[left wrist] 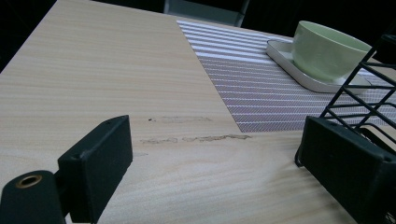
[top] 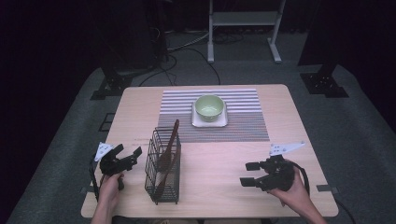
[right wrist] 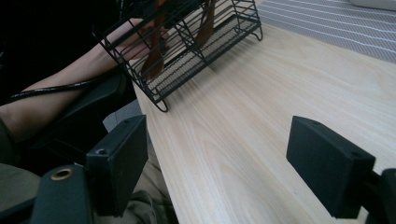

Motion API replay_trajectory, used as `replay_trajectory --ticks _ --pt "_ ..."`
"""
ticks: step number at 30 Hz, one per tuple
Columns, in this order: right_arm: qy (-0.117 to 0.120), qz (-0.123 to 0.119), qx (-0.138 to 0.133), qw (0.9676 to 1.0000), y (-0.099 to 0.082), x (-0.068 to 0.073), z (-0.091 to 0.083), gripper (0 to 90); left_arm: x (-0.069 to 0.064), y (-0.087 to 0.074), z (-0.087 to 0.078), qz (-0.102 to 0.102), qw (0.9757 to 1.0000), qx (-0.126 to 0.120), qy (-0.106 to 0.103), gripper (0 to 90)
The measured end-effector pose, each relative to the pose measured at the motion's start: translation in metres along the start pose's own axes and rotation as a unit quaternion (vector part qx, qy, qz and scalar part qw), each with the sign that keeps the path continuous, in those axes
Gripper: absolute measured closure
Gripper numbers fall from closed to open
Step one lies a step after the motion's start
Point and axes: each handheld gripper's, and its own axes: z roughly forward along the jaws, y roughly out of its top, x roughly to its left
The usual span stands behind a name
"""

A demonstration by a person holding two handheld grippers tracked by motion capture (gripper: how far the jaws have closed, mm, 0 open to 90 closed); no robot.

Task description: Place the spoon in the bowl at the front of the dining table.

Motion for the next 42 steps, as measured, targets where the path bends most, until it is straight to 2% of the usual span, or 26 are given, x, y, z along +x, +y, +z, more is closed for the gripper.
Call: replay_trajectory --ticks 4,9,20,28,42 --pt "0.005 -0.004 0.008 0.9999 0.010 0.006 0.006 18.7 0.000 0.000 0.000 -0.002 1.0000 0.000 -0.001 9.1" --pt "0.016 0.004 0.015 0.9997 0.020 0.009 0.014 18.8 0.001 0.000 0.000 -0.002 1.0000 0.001 -0.001 9.1" --pt "0.030 -0.012 0.036 0.9988 0.042 0.024 0.032 18.2 0.000 0.000 0.000 0.002 1.0000 0.001 0.000 9.1" --pt "0.039 -0.020 0.053 0.9976 0.056 0.031 0.045 18.2 0.000 0.000 0.000 0.003 1.0000 0.002 -0.001 9.1" --pt "0.035 -0.028 0.077 0.9960 0.070 0.040 0.057 18.2 0.000 0.000 0.000 0.001 1.0000 0.002 -0.001 9.1"
